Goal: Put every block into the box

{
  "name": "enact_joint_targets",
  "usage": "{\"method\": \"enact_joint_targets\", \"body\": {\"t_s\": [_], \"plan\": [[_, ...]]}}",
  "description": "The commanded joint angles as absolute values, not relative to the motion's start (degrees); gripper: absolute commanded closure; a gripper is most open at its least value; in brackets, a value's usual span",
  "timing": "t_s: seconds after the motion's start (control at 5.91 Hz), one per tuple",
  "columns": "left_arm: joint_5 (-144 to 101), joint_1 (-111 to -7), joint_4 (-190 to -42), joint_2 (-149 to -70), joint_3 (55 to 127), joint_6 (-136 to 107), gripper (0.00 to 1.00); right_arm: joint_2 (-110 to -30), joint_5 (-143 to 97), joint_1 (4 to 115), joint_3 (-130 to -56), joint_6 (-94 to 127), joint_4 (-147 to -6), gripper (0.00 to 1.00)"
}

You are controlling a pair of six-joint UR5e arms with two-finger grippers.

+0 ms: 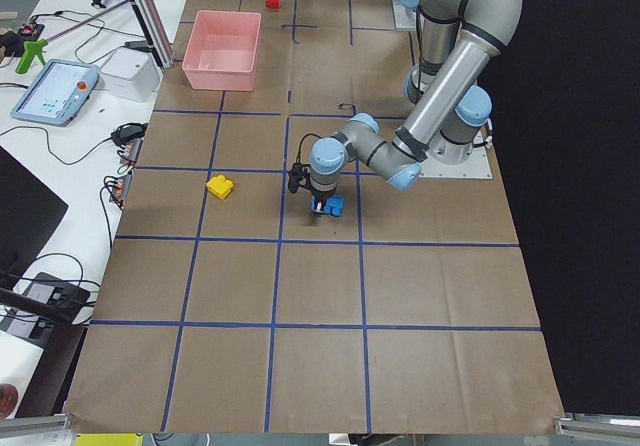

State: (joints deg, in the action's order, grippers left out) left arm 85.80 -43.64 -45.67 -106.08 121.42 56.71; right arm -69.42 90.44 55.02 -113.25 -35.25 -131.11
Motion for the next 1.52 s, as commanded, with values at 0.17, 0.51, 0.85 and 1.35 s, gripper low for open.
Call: {"method": "enact_joint_targets", "body": {"t_s": [0.17, 0.51, 0.85, 1.35], "plan": [[87.5, -45.2, -49.6, -103.9, 113.1, 54.8, 0.96, -67.9, 90.4, 55.2, -112.9, -35.2, -132.5, 0.01], [87.3, -51.6, -67.8, -104.4, 96.4, 45.2, 0.98, -67.9, 90.4, 55.5, -112.4, -35.1, -132.5, 0.02], [87.4, -63.7, -79.7, -107.7, 80.8, 27.8, 0.98, -67.9, 90.7, 55.5, -112.7, -35.0, -131.8, 0.24], [87.1, -81.9, -84.7, -117.9, 61.4, 0.4, 0.98, -68.9, 90.7, 55.5, -111.4, -35.2, -128.9, 0.88]]}}
